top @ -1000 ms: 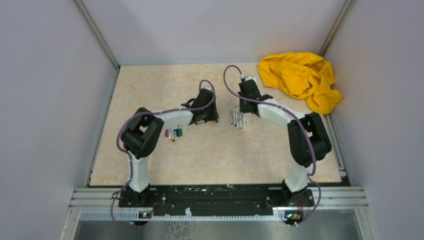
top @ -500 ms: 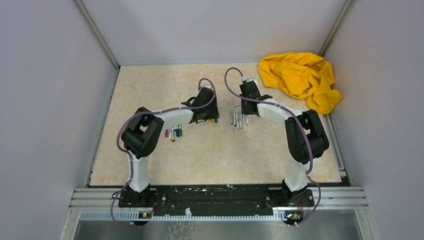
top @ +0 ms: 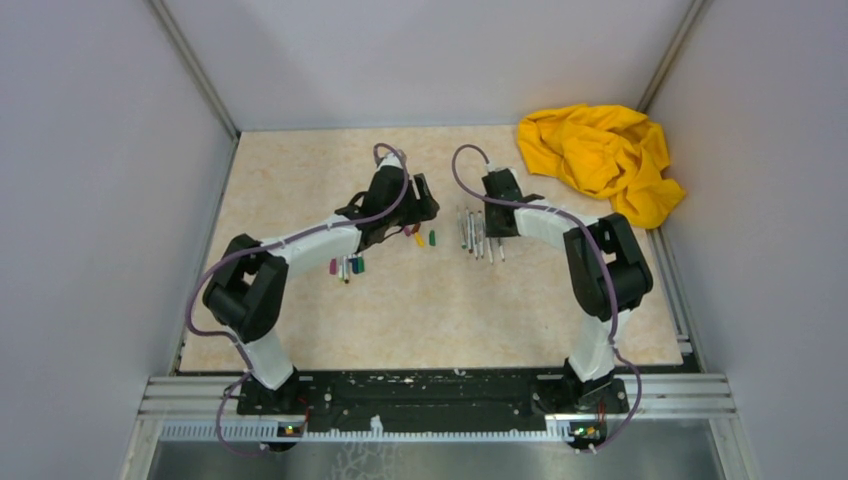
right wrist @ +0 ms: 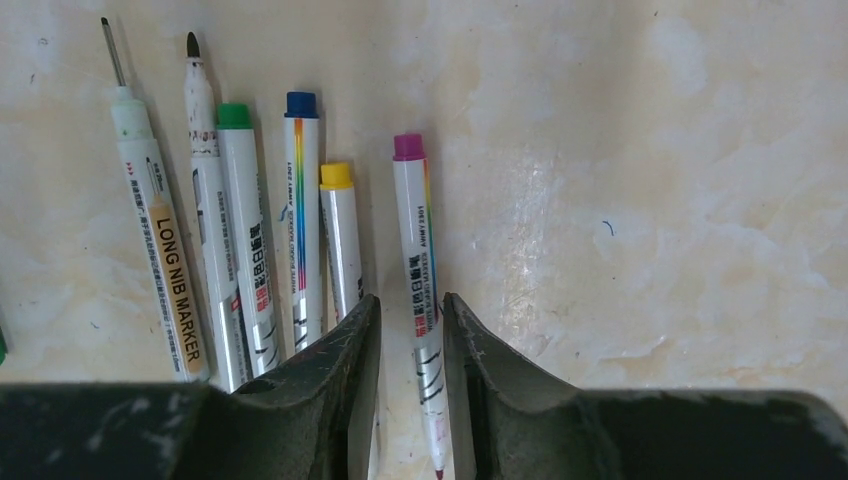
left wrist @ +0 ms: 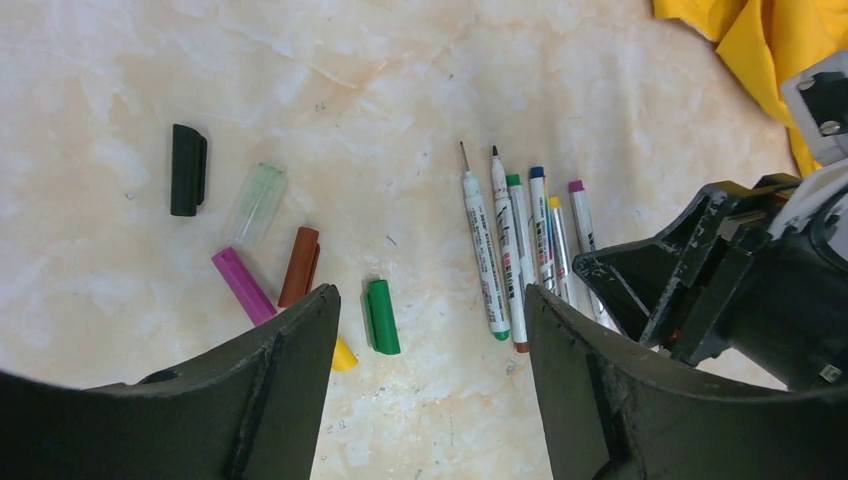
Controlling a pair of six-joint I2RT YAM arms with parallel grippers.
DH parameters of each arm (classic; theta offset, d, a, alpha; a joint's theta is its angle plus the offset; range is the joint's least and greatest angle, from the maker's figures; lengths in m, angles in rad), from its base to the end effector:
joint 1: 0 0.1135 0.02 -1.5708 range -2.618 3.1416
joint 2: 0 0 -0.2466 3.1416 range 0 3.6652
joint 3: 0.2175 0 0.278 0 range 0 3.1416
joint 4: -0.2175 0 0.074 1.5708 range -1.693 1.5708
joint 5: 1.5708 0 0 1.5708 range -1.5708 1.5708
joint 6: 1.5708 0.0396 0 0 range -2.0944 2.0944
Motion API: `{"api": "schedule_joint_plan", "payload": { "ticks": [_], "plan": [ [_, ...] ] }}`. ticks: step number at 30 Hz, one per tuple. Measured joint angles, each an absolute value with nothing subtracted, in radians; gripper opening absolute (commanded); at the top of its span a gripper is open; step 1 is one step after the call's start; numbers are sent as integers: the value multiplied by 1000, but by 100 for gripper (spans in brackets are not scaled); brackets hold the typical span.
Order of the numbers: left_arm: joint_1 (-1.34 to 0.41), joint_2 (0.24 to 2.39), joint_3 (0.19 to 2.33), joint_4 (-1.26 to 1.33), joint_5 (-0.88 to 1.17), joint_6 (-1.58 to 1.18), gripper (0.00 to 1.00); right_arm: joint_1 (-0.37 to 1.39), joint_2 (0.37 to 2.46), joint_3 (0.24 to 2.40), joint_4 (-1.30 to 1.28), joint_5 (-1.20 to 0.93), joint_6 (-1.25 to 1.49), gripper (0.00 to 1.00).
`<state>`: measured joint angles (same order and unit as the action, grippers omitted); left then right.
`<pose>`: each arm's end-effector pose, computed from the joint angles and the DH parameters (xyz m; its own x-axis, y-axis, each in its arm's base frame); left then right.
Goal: Open the pen caps
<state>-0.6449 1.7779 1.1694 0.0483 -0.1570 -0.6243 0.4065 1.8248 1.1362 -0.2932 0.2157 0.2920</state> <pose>0.3422 -0.2497 0.1888 -0.6297 -0.2488 -0.7359 0.1476 0.8917 -0.4278 0.3637 0.1473 0.1323 -0.8112 -0.0430 -0.5832 -0.0454 0.9989 -0.0105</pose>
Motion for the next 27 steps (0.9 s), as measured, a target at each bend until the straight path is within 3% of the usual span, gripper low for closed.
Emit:
{"api": "schedule_joint_plan", "payload": {
  "ticks": [8,16,22,27],
  "plan": [
    [-636,1676,1094,77,-208,-633,75,402,1814,1110,-253,205,288,31],
    [-636,1468,930,88,-389,-662,78,459,1672,1102,-253,211,275,32],
    [-633,1282,858,75,-523,-691,86,567,1681,1231,-257,202,289,32],
    [-633,1102,804,64,-635,-727,89,667,1811,1400,-263,191,316,33]
  ]
}}
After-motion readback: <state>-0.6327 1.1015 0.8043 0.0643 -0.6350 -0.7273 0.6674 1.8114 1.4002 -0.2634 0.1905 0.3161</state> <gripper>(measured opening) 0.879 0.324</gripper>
